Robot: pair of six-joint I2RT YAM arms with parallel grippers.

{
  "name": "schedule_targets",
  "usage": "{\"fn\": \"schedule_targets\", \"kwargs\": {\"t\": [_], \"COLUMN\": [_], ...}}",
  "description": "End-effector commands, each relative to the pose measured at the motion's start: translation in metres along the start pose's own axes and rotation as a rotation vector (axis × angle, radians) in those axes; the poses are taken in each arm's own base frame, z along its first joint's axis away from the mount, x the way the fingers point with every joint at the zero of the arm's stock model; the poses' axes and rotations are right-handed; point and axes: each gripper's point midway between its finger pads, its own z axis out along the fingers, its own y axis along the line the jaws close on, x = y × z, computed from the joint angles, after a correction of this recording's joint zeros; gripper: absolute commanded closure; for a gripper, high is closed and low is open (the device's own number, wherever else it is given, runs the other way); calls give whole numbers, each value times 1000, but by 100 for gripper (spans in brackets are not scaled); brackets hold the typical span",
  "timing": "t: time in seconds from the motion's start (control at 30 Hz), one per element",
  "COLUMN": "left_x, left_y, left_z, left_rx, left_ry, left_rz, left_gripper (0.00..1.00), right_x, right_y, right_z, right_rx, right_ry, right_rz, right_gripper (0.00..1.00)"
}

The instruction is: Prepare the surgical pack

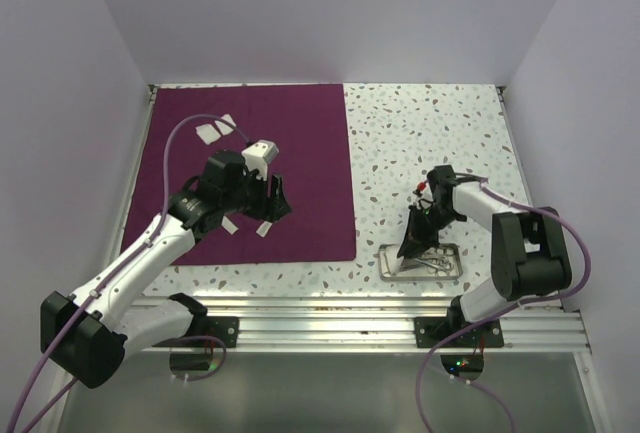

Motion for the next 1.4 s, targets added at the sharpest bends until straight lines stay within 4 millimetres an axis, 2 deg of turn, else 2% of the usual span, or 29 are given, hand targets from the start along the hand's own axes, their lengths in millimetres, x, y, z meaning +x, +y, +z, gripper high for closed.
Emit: {"fn": "schedule_targets", "kwargs": {"t": [0.0, 0.03, 0.13, 0.17, 0.23, 0.33, 0.5, 0.57, 0.6, 0.73, 0.77, 1.07, 1.23, 1.37], "left_x": [-10, -11, -11, -10, -10, -10, -11, -13, -12, -15, -17, -27, -28, -39], "left_y": [-1, -1, -2, -2, -2, -3, -5, -5, -5, -6, -6, -1, 12, 28], "left_z": [-3, -3, -3, -3, -3, -3, 0, 1, 1, 2, 1, -4, -7, -12], "left_rx": [5, 4, 7, 7, 9, 16, 25, 27, 26, 27, 27, -6, -55, -118], "left_ry": [-32, -35, -33, -28, -29, -30, -28, -30, -27, -30, -34, -27, 1, -8], "left_rz": [-9, -8, -10, -11, -14, -18, -21, -18, -19, -20, -24, -74, -167, -250], "left_gripper": [39, 39, 39, 39, 39, 39, 39, 39, 39, 39, 39, 39, 38, 37], "right_x": [4, 3, 3, 2, 1, -1, 5, 9, 10, 16, 13, 0, -2, -5], "right_y": [-15, -17, -18, -19, -16, -11, -5, -4, -4, 1, 3, 4, -3, -1], "right_z": [-1, -1, -6, -8, -17, -31, -45, -48, -47, -35, -29, 0, 13, 12], "right_rx": [79, 89, 111, 118, 127, 136, 132, 126, 121, 61, 50, 5, 15, 8], "right_ry": [11, 8, 1, -7, -22, -48, -53, -56, -53, -23, -22, 2, 18, 10], "right_rz": [17, 17, 24, 21, 9, -20, -20, -17, -15, 3, 6, 8, 11, 15], "right_gripper": [99, 98, 85, 76, 67, 62, 62, 65, 67, 88, 89, 81, 68, 59]}}
